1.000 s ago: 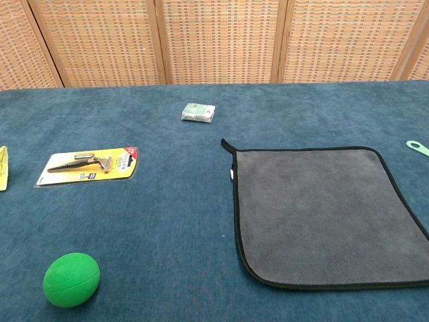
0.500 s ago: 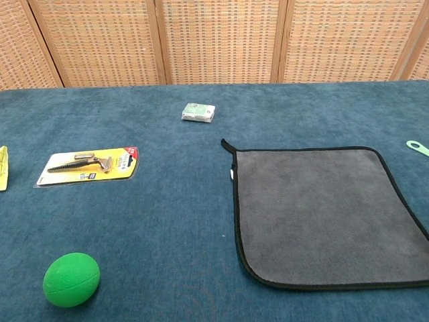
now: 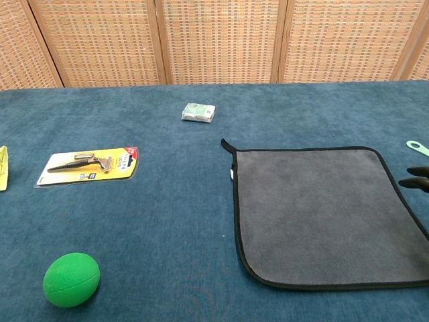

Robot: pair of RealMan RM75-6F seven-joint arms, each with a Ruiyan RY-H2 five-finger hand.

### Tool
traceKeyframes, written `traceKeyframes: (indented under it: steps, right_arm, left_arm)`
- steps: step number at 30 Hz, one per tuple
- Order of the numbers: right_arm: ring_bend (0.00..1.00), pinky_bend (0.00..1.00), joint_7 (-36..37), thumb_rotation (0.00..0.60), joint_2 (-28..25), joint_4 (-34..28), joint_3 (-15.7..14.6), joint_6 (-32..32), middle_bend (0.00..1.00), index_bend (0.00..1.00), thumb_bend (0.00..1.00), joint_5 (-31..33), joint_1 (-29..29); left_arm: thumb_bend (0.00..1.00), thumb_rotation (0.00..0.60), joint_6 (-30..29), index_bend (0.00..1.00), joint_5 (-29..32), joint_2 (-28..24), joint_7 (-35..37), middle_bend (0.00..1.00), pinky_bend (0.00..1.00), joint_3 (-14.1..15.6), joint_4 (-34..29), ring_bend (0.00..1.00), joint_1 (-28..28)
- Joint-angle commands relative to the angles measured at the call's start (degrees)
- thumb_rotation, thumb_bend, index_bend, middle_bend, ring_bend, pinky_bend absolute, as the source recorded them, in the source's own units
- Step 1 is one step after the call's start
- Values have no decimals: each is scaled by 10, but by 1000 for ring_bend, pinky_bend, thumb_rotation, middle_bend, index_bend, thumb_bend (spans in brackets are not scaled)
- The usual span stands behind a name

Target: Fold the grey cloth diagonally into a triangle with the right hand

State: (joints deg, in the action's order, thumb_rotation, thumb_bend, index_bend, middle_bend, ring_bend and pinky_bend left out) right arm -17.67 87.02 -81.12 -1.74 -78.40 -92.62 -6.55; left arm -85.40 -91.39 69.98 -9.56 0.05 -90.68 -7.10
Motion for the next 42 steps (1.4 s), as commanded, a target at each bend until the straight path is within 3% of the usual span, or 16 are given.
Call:
traceKeyframes:
  steps: [1,36,38,42]
  right_arm:
    - [0,0,7,600,1,8,5,6,0,48,11,9,-3]
    - [0,0,18,600,34,55,9,40,0,48,14,50,-19]
    - [0,0,18,600,35,56,9,41,0,48,40,52,-20]
    - [0,0,18,600,37,58,10,44,0,48,208,56,-21]
  left_arm:
    - [173,600,0,0,1,1,-3,0,0,0,-1,0,0]
    - [172,600,8,0,11,3,-5,0,0,-4,-1,0,-3]
    - [173,600,8,0,11,2,-4,0,0,-4,-1,0,-3]
    - [173,600,8,0,12,1,-1,0,0,-4,-1,0,-3]
